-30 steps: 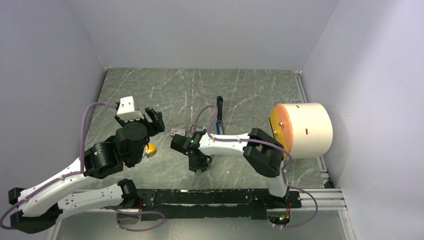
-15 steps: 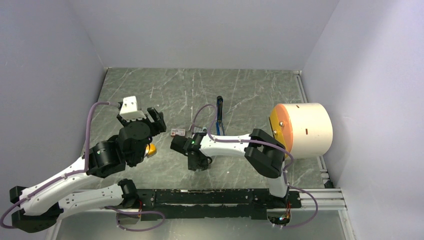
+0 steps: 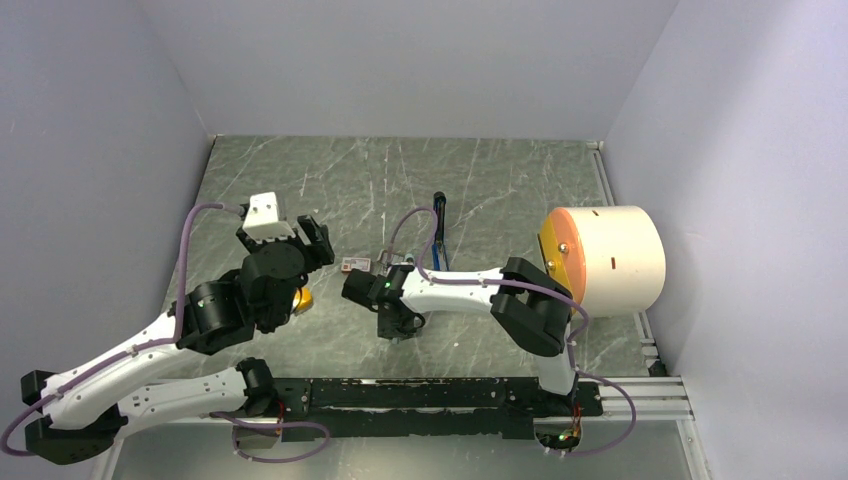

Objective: Load the staples into the stapler

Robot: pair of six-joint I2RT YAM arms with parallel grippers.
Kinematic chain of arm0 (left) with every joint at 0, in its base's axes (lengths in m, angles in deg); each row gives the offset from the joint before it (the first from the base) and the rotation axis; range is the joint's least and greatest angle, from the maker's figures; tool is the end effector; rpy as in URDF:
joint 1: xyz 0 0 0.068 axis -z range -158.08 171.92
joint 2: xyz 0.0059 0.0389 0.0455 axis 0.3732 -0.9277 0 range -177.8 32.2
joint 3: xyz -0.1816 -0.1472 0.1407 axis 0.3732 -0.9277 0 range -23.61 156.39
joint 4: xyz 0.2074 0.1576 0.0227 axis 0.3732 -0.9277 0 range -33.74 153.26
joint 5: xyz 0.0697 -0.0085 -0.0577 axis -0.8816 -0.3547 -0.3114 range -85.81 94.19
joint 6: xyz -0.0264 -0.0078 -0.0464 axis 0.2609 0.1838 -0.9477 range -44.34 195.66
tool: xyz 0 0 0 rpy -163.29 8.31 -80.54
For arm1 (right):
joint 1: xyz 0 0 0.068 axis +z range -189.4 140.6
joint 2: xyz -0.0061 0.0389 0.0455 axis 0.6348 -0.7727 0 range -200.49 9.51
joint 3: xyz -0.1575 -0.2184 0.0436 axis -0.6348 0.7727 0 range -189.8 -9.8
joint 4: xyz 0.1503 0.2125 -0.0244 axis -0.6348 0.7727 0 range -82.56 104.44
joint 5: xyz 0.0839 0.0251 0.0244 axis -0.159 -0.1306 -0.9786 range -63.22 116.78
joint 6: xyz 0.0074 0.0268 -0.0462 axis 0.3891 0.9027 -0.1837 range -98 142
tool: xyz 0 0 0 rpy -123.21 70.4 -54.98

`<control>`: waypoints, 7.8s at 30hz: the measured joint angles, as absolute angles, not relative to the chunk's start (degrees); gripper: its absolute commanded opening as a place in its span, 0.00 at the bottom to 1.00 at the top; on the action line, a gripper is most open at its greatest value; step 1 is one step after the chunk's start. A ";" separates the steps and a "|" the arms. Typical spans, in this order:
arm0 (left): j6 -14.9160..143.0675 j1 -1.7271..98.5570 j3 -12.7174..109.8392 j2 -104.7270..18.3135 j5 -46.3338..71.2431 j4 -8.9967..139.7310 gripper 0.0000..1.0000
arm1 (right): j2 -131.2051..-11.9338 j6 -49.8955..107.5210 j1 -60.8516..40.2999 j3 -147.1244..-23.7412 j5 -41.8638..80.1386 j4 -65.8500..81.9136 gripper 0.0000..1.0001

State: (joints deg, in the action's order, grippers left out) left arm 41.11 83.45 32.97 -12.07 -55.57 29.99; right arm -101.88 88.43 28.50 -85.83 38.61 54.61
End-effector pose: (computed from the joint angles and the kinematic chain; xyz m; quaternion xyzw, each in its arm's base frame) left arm 0.0954 -0.1114 0.3757 -0.1078 0.7606 -0.0909 0.6338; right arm 0.1439 0.3353 0.1585 -0.0061 0.9926 0.0198 0.1199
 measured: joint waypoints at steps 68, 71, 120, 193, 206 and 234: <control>40.35 81.36 28.16 -20.05 -53.00 35.21 0.75 | -90.74 48.48 11.64 -76.08 37.04 31.10 0.24; 40.35 81.33 28.16 -20.07 -53.00 35.21 0.75 | -90.82 48.43 11.64 -75.93 37.32 31.18 0.24; 40.28 80.85 28.16 -21.06 -52.97 35.14 0.75 | -90.56 48.78 11.67 -72.91 38.13 28.26 0.23; 40.26 80.59 28.16 -21.06 -52.97 35.12 0.76 | -89.49 51.17 13.06 -72.76 39.18 28.60 0.38; 40.26 80.50 28.16 -21.06 -52.97 35.12 0.76 | -90.25 51.14 13.06 -73.44 37.41 27.34 0.34; 40.26 80.50 28.16 -21.06 -52.97 35.12 0.76 | -92.37 51.34 13.06 -73.44 36.56 27.36 0.33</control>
State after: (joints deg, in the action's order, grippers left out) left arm 40.26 80.50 28.16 -21.06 -52.97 35.12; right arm -92.37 51.34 13.06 -73.44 36.56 27.36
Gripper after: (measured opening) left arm 0.760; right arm 0.328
